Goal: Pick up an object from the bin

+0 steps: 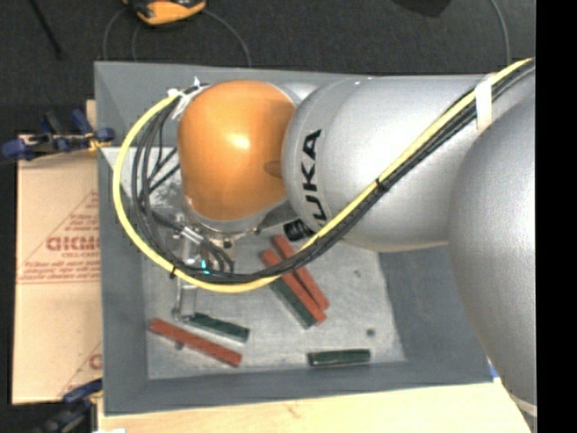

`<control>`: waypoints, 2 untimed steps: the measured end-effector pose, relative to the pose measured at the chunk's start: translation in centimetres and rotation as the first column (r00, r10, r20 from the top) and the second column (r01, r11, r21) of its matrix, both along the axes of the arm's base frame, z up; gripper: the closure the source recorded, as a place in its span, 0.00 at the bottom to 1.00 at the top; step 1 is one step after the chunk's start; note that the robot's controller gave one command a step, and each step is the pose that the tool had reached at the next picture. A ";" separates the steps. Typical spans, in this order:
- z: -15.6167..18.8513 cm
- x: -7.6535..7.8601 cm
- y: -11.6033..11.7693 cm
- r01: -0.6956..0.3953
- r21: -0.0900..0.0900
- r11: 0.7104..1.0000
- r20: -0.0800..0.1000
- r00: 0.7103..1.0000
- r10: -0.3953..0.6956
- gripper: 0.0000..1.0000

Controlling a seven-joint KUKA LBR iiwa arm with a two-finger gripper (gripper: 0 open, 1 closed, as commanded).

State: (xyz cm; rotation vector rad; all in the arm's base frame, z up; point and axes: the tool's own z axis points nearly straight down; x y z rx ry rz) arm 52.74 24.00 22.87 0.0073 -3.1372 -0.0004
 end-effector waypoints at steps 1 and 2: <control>0.4 0.2 -0.1 0.004 0.002 1.000 0.007 1.000 -0.004 0.00; -3.3 3.6 -0.7 -0.070 0.002 0.998 0.013 0.997 0.070 0.00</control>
Offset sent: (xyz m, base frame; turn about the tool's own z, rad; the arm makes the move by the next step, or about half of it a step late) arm 0.0513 -0.0106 -0.0572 -0.1089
